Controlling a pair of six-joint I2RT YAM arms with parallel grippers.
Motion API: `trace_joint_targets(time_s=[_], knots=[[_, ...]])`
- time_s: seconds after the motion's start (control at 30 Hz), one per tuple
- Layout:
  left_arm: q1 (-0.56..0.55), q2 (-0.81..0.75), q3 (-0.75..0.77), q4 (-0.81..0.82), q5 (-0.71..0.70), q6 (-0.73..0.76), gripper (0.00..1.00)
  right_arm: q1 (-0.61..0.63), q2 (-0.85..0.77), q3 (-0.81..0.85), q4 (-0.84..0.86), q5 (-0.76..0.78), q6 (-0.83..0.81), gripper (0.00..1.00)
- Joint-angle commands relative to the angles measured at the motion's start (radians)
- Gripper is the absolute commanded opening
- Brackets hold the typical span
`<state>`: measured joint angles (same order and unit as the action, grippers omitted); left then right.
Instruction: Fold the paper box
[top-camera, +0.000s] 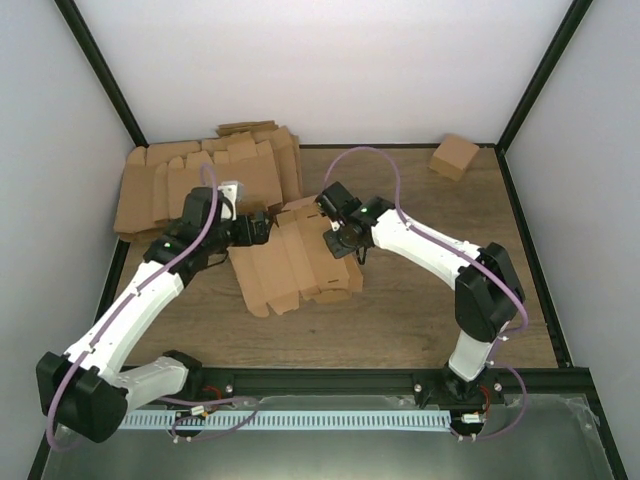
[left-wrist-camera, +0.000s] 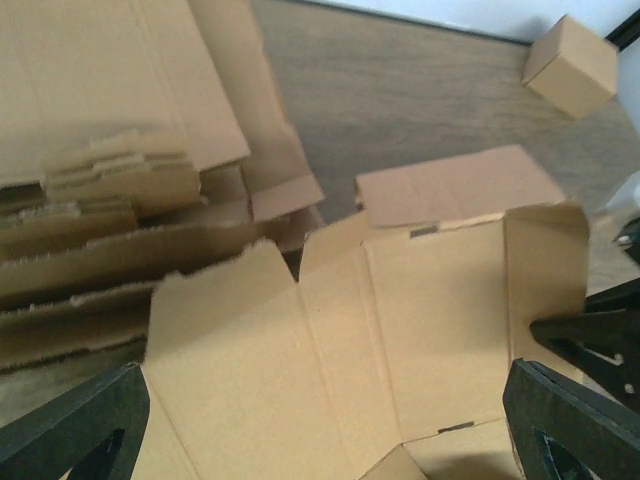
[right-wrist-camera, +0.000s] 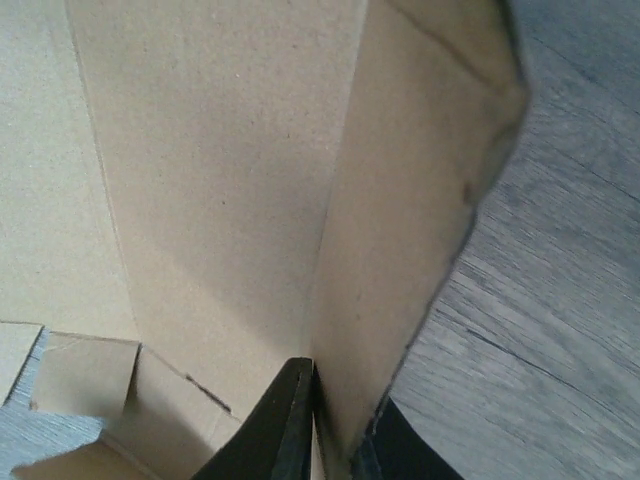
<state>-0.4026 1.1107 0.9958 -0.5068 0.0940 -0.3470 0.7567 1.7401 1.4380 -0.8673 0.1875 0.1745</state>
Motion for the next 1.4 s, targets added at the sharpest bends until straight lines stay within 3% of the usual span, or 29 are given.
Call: trace_joint_targets(time_s=[0.0,0.37,0.63,0.73,0.97,1.37], knots=[[0.016,0.020,-0.064,0.022,0.005,-0.055,1.00,0.009,-0.006,-0.042,0.094,-0.056,-0.003,0.10],[0.053,0.023,-0.089,-0.080,-0.059,-0.024,1.00,0.008,-0.012,-0.075,0.104,-0.038,-0.001,0.10],[0.109,0.156,-0.042,-0.047,-0.043,0.009,1.00,0.007,-0.083,-0.133,0.117,-0.057,0.006,0.11],[0.119,0.228,-0.007,-0.018,-0.014,0.028,0.97,0.009,-0.093,-0.139,0.112,-0.055,0.005,0.11],[0.120,0.377,0.019,0.048,0.113,0.045,0.78,0.008,-0.088,-0.126,0.068,-0.002,0.009,0.11],[0.114,0.412,-0.168,0.204,0.222,-0.042,0.73,0.008,-0.117,-0.124,0.069,0.001,-0.002,0.09]])
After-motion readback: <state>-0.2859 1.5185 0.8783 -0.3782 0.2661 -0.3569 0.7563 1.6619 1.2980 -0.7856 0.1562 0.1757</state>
